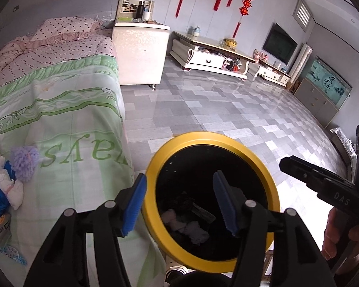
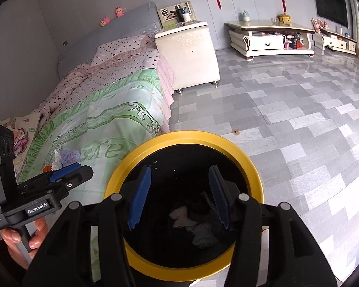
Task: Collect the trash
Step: 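Open the right tool over the bin while the left tool releases the pink cloth, then move both open tools back over the trash pile on the bed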
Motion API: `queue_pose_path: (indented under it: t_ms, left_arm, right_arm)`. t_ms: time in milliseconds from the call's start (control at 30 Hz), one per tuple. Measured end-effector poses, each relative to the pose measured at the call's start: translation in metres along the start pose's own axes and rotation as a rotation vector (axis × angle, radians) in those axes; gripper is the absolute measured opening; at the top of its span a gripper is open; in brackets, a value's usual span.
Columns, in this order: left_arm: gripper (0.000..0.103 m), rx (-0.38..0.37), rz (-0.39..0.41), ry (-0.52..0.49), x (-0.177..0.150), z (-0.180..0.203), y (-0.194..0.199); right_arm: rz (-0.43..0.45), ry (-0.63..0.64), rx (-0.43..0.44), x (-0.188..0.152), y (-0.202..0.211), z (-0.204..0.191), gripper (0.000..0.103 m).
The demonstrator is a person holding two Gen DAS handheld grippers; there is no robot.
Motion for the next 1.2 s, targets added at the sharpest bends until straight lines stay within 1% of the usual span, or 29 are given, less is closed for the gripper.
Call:
queue_pose_path:
  t_ms: [67,133,267,333,533,767,900,1200]
  left_arm:
    - [0.060,0.017,0.015,0.012,0.003,-0.011,0.008]
    - [0.063,0.034,0.030,0.022,0.005,-0.020,0.016]
    - [0.068,0.066,0.059,0.040,0.011,-0.043,0.035]
    - [0.069,0.088,0.075,0.052,0.013,-0.058,0.046]
    - [0.070,0.154,0.106,0.084,0.012,-0.101,0.077]
    - [0.070,0.228,0.124,0.141,0.003,-0.157,0.107]
    - [0.070,0.281,0.129,0.176,-0.003,-0.196,0.124]
    - [0.070,0.359,0.144,0.251,-0.026,-0.259,0.157]
  right_arm:
    - [0.003,0.006,0.009,0.001,0.002,-0.007,0.050]
    - [0.008,0.015,0.018,0.003,0.004,-0.014,0.054]
    - [0.014,0.038,0.041,0.006,0.006,-0.036,0.056]
    - [0.019,0.047,0.056,0.008,0.007,-0.048,0.059]
    - [0.033,0.096,0.112,0.016,0.008,-0.097,0.063]
    - [0.034,0.157,0.177,0.018,0.001,-0.163,0.064]
    - [0.023,0.189,0.212,0.016,-0.006,-0.202,0.064]
    - [-0.004,0.263,0.259,0.007,-0.025,-0.274,0.064]
Point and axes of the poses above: each gripper's, at about its wrist camera, not at the fingertips, and y roughly against the way its jaws point, z to its right, x to its top, the point moved 10 cm from there along -y, roughly the way its jaws point, and after that the axes turned 2 degrees about z, right-handed, at the moved point
